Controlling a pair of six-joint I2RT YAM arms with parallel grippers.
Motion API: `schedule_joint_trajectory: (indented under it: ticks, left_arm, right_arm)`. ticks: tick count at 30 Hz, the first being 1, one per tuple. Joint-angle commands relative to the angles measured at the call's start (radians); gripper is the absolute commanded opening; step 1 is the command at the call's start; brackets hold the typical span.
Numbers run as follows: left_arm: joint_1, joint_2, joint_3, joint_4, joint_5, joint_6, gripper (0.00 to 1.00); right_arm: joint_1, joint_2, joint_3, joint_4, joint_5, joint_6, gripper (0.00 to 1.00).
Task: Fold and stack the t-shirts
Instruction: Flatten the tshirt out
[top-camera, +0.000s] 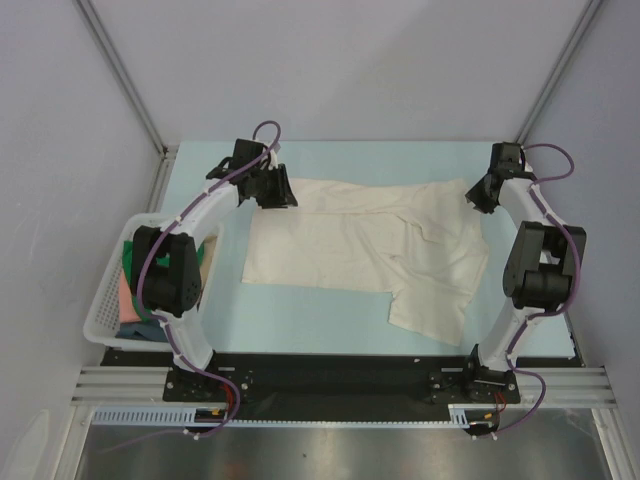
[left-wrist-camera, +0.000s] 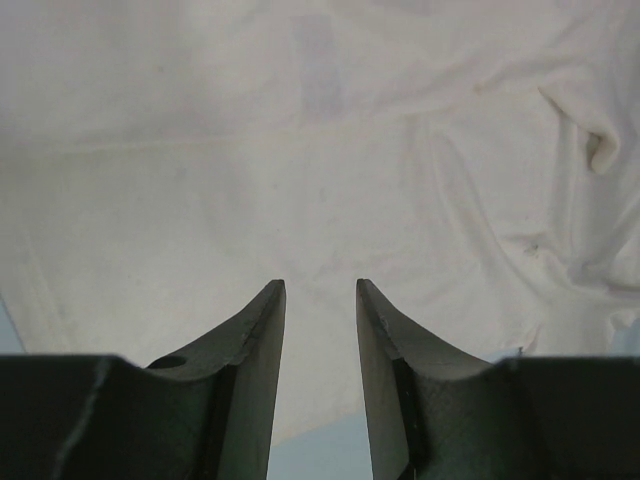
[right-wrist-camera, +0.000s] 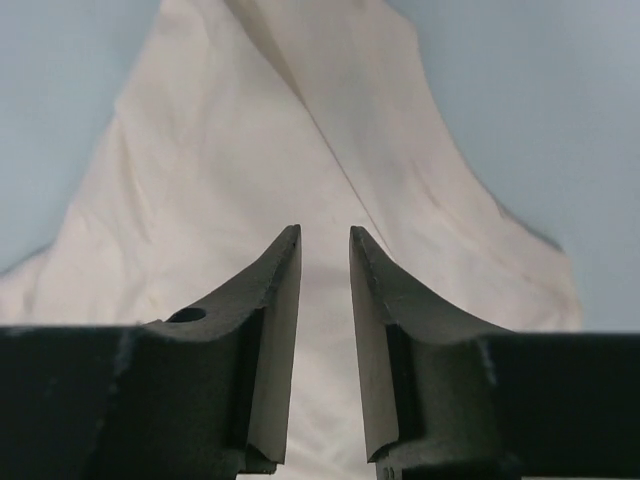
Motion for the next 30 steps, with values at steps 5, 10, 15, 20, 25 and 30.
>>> schedule_joint_trajectory:
  ticks: [5,10,15,20,25,30]
  left_arm:
    - [0.075,0.048,0.114,-0.002,-0.068,-0.032,0.40]
    - [0.098,0.046,0.111,-0.020,-0.079,-0.030,0.40]
    - [0.104,0.045,0.085,-0.016,-0.108,-0.052,0.41]
    - [0.116,0.085,0.120,-0.042,-0.134,-0.087,0.41]
    - [0.126,0.144,0.179,-0.066,-0.203,-0.124,0.42]
    - [0.141,0.224,0.235,-0.085,-0.234,-0.176,0.42]
  right_arm:
    - [-0.010,0.211,0.147,0.082,0.038,0.009,0.31]
    - [-0.024,0.324,0.245,0.083,0.063,-0.054,0.32]
    - [-0.045,0.471,0.398,0.008,0.084,-0.115,0.33]
    - [-0.059,0.642,0.716,-0.118,0.058,-0.210,0.37]
    - [-0.050,0.743,1.012,-0.325,0.011,-0.230,0.55]
    - [-0.052,0.575,0.928,-0.321,-0.021,-0.193,0.73]
